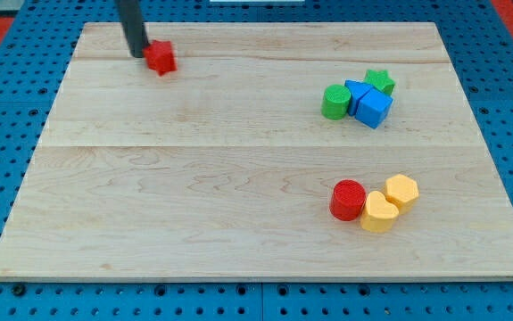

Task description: Push the red star to the top of the red circle

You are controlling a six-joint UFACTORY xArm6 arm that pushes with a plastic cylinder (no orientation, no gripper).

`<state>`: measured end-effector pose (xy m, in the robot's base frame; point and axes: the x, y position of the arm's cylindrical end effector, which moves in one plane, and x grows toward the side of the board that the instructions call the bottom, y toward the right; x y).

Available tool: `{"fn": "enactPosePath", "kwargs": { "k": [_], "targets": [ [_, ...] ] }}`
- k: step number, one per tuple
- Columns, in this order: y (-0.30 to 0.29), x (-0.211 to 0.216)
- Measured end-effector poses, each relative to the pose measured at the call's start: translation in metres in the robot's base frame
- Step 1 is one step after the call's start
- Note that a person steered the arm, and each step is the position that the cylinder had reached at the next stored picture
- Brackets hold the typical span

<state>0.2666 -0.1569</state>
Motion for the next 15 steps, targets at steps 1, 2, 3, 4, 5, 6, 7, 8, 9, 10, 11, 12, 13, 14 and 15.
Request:
{"fn": "enactPosePath", "kwargs": {
  "k": [1,2,3,4,5,6,7,8,9,10,11,12,13,14,15],
  "targets": [
    [0.037,0.016],
    [0.069,0.016],
    [0.107,0.016],
    [0.143,0.033],
    [0.151,0.064],
    [0.151,0.094],
    [0.161,0.125],
    [0.193,0.151],
    [0.197,0.174],
    [0.185,0.177],
    [0.149,0.177],
    [0.209,0.192],
    [0.192,0.197],
    [0.213,0.202],
    [0.238,0.203]
  ]
}}
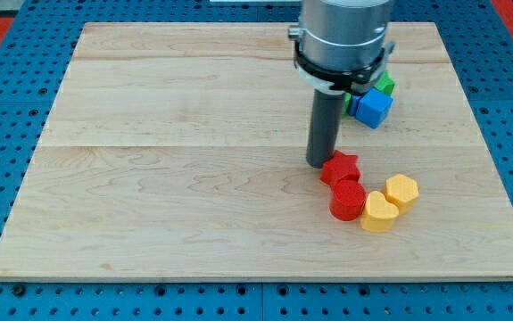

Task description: Push the red star to the top of the red circle

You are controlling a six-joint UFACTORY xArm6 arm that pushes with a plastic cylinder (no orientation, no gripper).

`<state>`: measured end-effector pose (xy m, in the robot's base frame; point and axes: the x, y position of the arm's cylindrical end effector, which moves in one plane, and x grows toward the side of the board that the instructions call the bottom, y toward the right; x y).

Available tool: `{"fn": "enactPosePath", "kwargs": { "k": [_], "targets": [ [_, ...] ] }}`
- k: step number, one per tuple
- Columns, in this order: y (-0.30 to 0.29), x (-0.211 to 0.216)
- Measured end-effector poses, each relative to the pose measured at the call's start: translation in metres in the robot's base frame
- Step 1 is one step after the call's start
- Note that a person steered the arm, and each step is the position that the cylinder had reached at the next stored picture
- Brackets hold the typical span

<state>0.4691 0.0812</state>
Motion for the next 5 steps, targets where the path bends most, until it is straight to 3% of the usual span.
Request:
{"fn": "enactPosePath", "kwargs": {
  "k": [3,4,5],
  "targets": [
    [0.013,0.008],
    [0.009,-0.027],
    [0.008,-0.028]
  ]
}}
